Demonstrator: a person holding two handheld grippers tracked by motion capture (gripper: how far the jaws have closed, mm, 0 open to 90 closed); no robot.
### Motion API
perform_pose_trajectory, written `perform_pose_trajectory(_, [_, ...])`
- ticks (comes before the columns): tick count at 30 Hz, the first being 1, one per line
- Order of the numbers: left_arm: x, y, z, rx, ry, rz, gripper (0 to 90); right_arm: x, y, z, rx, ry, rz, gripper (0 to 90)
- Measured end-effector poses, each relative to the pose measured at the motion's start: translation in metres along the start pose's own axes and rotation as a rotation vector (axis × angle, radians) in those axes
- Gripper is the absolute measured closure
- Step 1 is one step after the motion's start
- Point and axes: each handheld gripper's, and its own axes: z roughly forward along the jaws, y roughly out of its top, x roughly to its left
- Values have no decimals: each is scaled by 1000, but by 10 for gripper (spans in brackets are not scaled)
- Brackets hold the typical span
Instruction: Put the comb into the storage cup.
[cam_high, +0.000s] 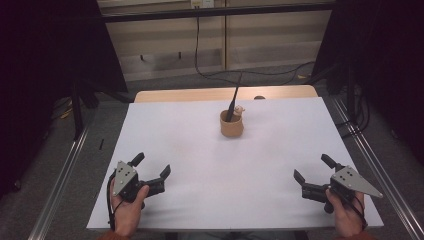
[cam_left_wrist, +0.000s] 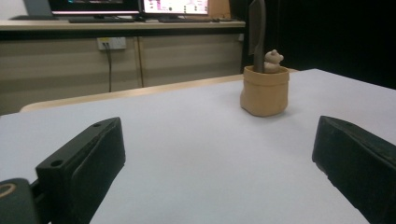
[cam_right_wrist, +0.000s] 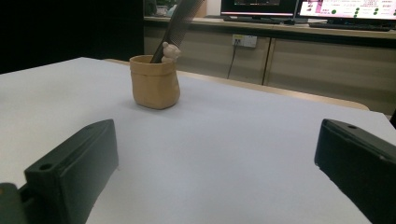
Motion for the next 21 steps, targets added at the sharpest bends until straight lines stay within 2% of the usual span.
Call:
perform_pose_trajectory(4, [3,-2,-3,21,-7,-38,31,0,0,0,-1,1,1,0])
perform_pose_trajectory(5, [3,-3,-4,22,0,-39,31,0,0,0,-1,1,2,0])
perform_pose_trajectory(7, [3,-5,-6,41,0,-15,31,0,0,0,1,2,0,0])
perform_pose_trajectory(9, [3,-6,-8,44,-10,-31,31,0,0,0,2,3,-1,0])
perform_pose_trajectory(10, [2,-6,-9,52,-10,-22,31,0,0,0,-1,3,-2,0])
perform_pose_trajectory(11, [1,-7,-9,60,16,-11,31,0,0,0,0,0,-2,0])
perform_pose_trajectory(12, [1,-7,-9,64,21,-6,32,0,0,0,0,0,-1,0])
perform_pose_trajectory(14, [2,-8,-9,71,4,-19,32,0,0,0,2,2,-5,0])
perform_pose_trajectory(17, [4,-8,-6,69,5,-45,32,0,-1,1,3,3,-3,0])
perform_pose_trajectory(21, [7,-5,-5,59,-2,-54,31,-1,-1,2,4,3,0,0])
